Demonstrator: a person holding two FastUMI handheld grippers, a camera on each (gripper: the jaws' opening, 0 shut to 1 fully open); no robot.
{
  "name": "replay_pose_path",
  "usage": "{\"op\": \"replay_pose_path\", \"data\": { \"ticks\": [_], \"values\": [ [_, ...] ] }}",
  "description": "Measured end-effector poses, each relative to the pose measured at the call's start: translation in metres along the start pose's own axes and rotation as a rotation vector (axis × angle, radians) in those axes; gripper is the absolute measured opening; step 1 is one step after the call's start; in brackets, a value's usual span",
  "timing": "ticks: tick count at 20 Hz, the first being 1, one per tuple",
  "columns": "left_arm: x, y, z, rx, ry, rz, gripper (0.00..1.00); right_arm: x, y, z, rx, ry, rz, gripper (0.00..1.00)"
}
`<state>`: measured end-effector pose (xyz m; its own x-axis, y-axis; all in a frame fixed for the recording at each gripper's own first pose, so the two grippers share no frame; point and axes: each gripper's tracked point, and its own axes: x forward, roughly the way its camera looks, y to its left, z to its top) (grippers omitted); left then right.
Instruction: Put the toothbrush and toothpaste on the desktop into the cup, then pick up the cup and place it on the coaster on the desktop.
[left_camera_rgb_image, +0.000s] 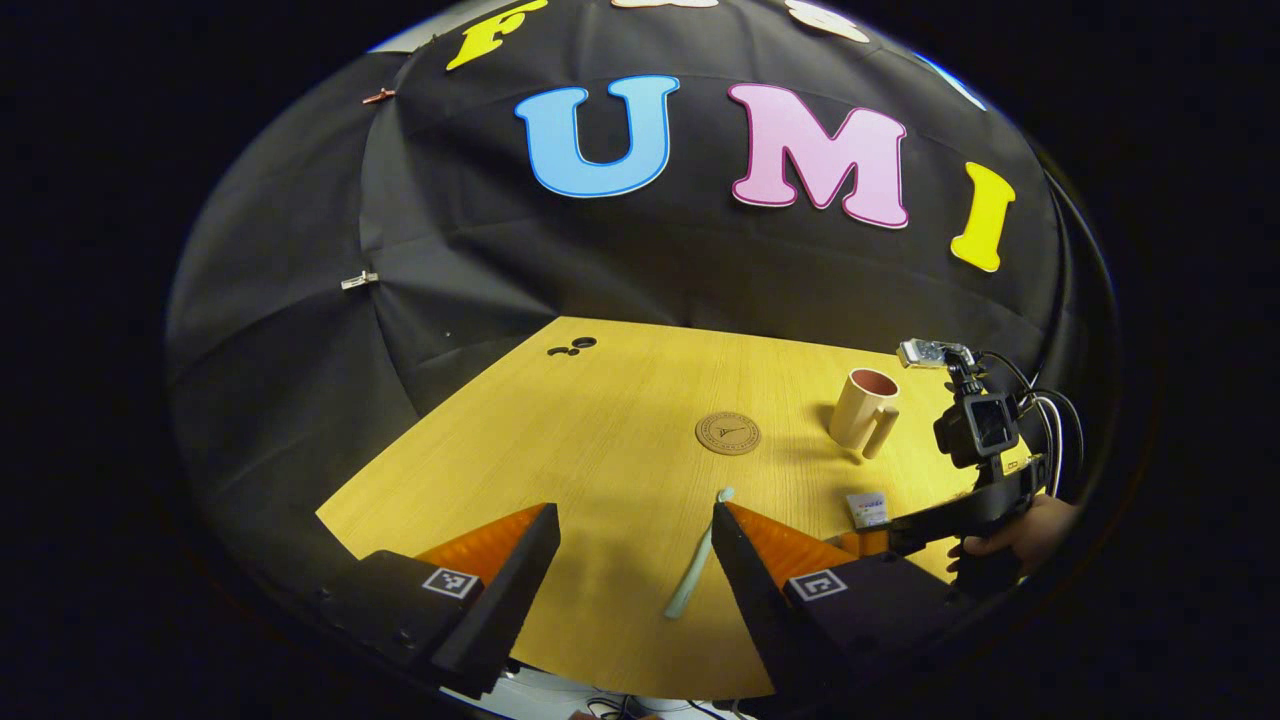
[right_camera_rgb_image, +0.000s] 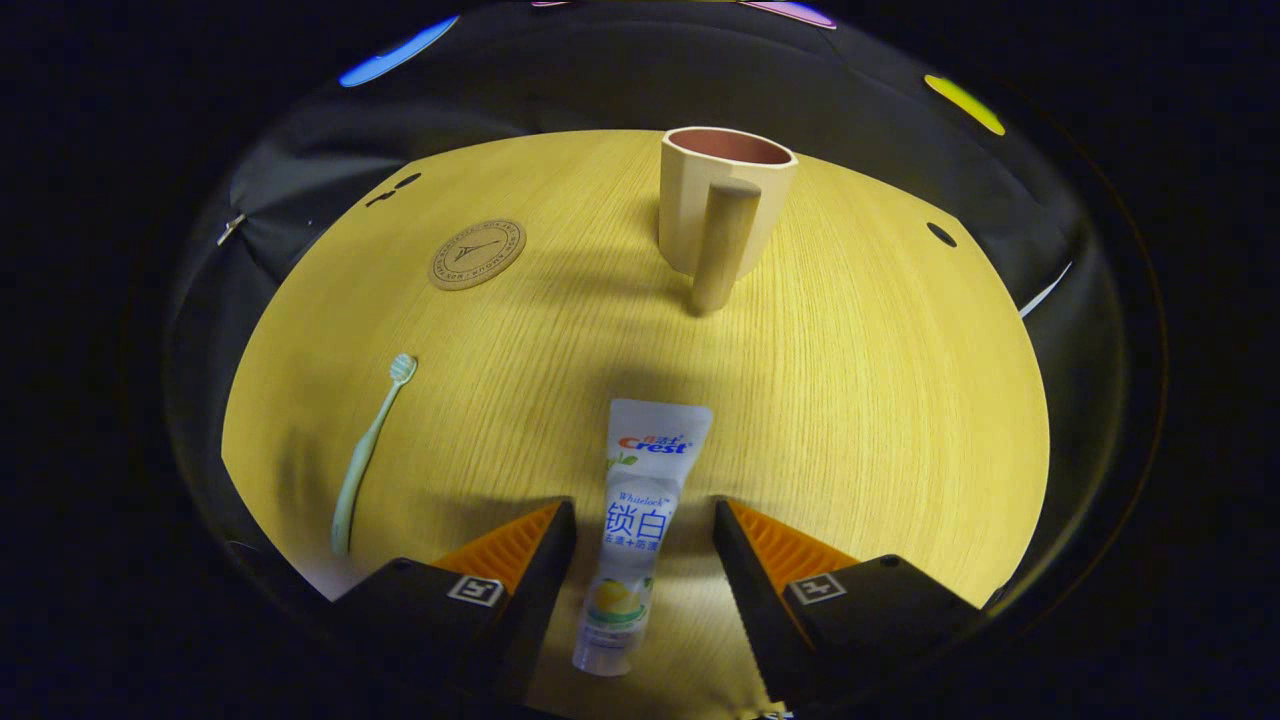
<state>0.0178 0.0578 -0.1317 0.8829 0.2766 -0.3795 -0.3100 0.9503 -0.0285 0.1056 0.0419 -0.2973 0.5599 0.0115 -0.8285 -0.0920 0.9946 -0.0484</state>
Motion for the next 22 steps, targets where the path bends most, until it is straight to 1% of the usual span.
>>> {"op": "replay_pose_path", "data": {
  "ticks": [1,2,3,4,5,6,7,9,11,12,13,14,15,16,17,20,21,22],
  "values": [
    [0.000,0.001,0.000,0.001,-0.005,-0.002,0.97,0.000,0.000,0.002,0.012,-0.005,-0.008,0.74],
    [-0.001,0.001,0.001,-0.002,-0.006,-0.007,0.92,0.001,-0.001,0.005,0.020,-0.015,-0.013,0.73],
    [-0.001,0.002,0.000,-0.005,-0.004,-0.011,0.97,0.003,-0.002,0.007,0.024,-0.021,-0.014,0.70],
    [-0.001,0.003,0.001,-0.007,-0.004,-0.015,0.97,0.003,-0.002,0.007,0.026,-0.021,-0.014,0.58],
    [-0.003,0.004,0.001,-0.006,-0.008,-0.019,0.97,0.004,0.000,0.006,0.021,-0.018,-0.011,0.52],
    [-0.005,0.006,0.002,-0.002,-0.013,-0.022,0.92,0.003,0.000,0.007,0.015,-0.015,-0.011,0.48],
    [-0.005,0.007,0.000,0.002,-0.014,-0.025,0.97,0.004,0.000,0.006,0.005,-0.008,-0.008,0.43],
    [-0.008,0.009,-0.003,0.011,-0.012,-0.034,0.97,0.004,0.001,0.005,-0.016,0.006,-0.003,0.43],
    [-0.009,0.012,-0.008,0.020,-0.007,-0.044,0.97,0.003,0.003,0.005,-0.008,-0.003,0.004,0.43],
    [-0.009,0.012,-0.009,0.025,-0.001,-0.050,0.97,0.005,0.003,0.005,-0.017,-0.002,0.004,0.48],
    [-0.009,0.013,-0.012,0.031,0.004,-0.055,0.97,0.004,0.005,0.006,-0.034,-0.008,0.008,0.34],
    [-0.008,0.014,-0.014,0.038,0.014,-0.059,0.97,0.002,0.006,0.005,-0.037,-0.009,0.010,0.33],
    [-0.006,0.015,-0.017,0.044,0.021,-0.065,0.97,0.003,0.006,0.006,-0.036,-0.012,0.017,0.28],
    [-0.004,0.014,-0.020,0.049,0.035,-0.078,0.97,0.004,0.006,0.008,-0.030,-0.012,0.023,0.28],
    [-0.001,0.013,-0.025,0.052,0.047,-0.089,0.97,0.003,0.006,0.006,-0.028,-0.011,0.032,0.23],
    [0.011,0.014,-0.037,0.047,0.098,-0.099,0.97,0.002,0.005,0.006,-0.042,-0.010,0.069,0.23],
    [0.016,0.011,-0.041,0.039,0.116,-0.109,0.97,0.000,0.003,0.005,-0.041,-0.009,0.075,0.17],
    [0.021,0.007,-0.046,0.031,0.142,-0.123,0.97,-0.003,0.000,0.007,-0.043,-0.020,0.080,0.23]
  ]
}}
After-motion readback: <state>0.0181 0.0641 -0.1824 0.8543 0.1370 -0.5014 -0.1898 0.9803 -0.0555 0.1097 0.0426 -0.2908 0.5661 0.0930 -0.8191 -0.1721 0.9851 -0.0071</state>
